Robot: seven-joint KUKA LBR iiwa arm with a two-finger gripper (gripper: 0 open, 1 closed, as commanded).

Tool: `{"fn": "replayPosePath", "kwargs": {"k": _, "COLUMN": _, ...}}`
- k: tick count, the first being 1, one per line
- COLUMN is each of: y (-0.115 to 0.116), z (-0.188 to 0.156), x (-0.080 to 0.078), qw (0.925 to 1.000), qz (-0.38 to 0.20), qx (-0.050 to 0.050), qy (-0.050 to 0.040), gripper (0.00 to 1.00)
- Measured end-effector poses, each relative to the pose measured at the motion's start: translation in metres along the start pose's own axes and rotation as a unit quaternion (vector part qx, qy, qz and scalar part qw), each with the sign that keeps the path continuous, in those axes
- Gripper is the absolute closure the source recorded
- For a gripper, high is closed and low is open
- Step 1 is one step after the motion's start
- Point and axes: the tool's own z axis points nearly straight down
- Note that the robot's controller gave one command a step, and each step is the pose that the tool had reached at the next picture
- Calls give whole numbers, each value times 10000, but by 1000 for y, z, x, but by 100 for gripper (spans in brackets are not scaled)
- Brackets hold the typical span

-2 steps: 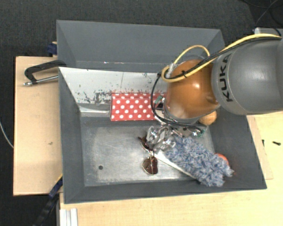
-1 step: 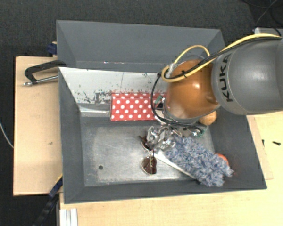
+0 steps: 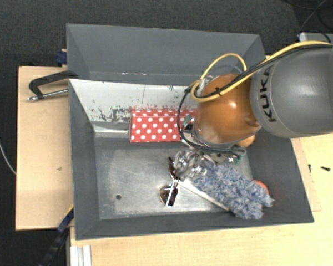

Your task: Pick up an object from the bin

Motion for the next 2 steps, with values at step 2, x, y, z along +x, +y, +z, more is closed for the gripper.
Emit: {"fn": "replayPosePath", "kwargs": {"k": 2, "y": 20, "z": -135, "x": 0, "qw": 9935, "qz": -1136, "qx": -45, "qy": -28, "gripper": 100}}
